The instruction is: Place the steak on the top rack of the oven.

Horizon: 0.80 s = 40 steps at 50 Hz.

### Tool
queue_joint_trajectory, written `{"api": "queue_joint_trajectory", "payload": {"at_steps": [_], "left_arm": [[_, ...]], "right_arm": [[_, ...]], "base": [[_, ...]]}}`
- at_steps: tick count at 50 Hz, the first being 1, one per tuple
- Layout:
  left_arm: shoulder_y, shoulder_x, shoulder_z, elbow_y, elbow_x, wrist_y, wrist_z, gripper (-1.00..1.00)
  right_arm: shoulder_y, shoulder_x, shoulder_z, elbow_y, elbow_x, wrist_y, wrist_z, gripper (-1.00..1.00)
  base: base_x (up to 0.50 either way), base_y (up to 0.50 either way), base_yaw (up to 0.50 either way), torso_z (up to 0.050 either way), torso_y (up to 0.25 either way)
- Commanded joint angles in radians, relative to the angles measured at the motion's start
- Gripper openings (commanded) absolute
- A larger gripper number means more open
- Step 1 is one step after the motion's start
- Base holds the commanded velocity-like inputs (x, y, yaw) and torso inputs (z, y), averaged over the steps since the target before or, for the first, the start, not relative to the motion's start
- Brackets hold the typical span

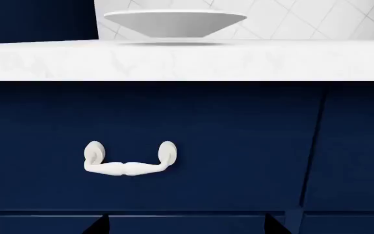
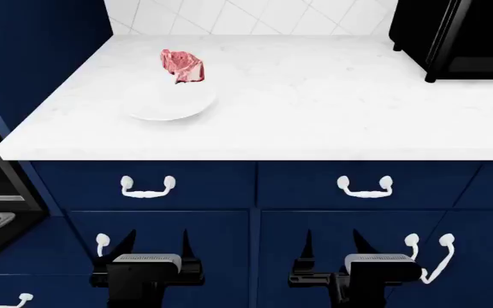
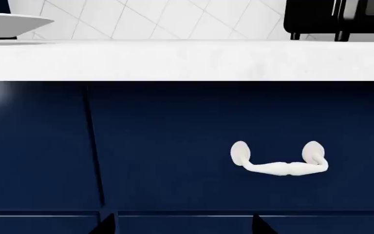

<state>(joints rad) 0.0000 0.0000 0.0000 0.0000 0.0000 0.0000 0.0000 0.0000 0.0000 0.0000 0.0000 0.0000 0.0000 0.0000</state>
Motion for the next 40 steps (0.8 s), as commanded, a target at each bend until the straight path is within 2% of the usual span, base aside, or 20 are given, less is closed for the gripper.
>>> {"api": "queue_joint_trajectory", "payload": {"at_steps": [1, 12, 40], "left_arm": [[-0.002, -0.016, 0.019, -0.001, -0.014, -0.003, -0.019, 1.00], [-0.002, -0.046, 0.052, 0.009, -0.052, -0.014, -0.061, 1.00], [-0.014, -0.083, 0.095, -0.008, -0.095, -0.006, -0.107, 1.00]], "right_arm": [[-0.004, 0.015, -0.017, -0.005, 0.011, 0.004, 0.027, 1.00], [-0.009, 0.045, -0.050, -0.013, 0.047, 0.010, 0.070, 1.00], [-0.011, 0.082, -0.088, -0.012, 0.097, -0.006, 0.119, 1.00]], "base": [[0.00, 0.00, 0.00, 0.000, 0.000], [0.00, 0.05, 0.00, 0.000, 0.000], [0.00, 0.50, 0.00, 0.000, 0.000]]}}
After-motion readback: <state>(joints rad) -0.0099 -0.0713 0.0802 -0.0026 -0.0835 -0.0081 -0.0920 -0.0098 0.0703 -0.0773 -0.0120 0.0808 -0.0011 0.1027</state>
